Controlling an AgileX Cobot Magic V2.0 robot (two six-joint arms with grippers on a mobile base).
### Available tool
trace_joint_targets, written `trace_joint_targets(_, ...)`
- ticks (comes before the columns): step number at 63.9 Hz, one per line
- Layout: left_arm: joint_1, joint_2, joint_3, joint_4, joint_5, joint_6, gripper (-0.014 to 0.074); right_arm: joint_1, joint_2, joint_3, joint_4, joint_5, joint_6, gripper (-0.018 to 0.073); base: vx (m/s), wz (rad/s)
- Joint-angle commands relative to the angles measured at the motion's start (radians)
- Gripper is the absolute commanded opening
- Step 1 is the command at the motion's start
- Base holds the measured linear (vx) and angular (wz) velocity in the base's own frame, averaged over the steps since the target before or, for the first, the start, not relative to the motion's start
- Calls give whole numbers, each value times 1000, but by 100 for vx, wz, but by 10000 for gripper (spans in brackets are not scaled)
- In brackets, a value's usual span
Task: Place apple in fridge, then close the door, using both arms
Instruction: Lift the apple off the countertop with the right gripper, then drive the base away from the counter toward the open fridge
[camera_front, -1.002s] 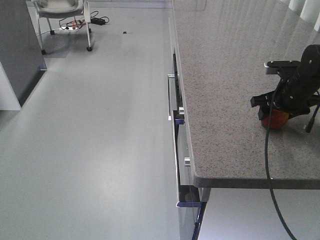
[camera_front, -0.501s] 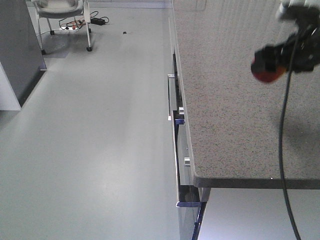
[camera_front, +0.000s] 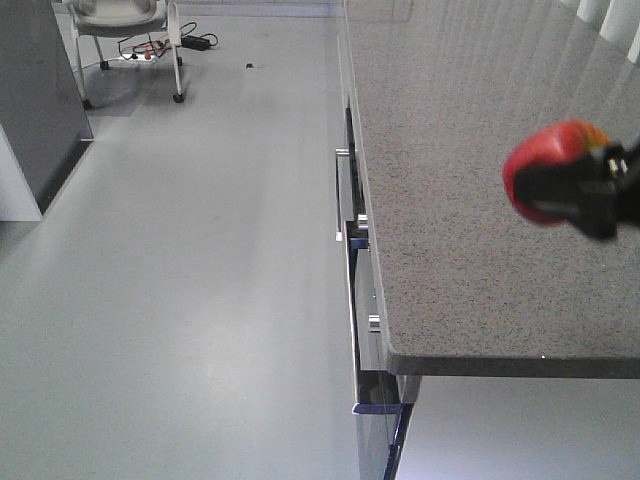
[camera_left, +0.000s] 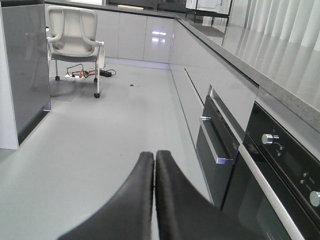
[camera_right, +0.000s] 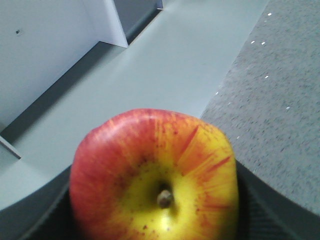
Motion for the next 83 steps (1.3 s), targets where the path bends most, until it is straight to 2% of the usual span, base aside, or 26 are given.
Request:
trace_joint_targets(1,1,-6,21,4,-73,-2,-6,-3,-122,46,65,-54,-22,-6,0,0)
trace_joint_targets(29,1,-6,21,4,-73,-2,-6,-3,-332,60,84,-37,-23,-6,0,0)
trace_joint_targets(83,1,-6,21,4,-73,-2,-6,-3,-344,60,85,-37,-23,-6,0,0)
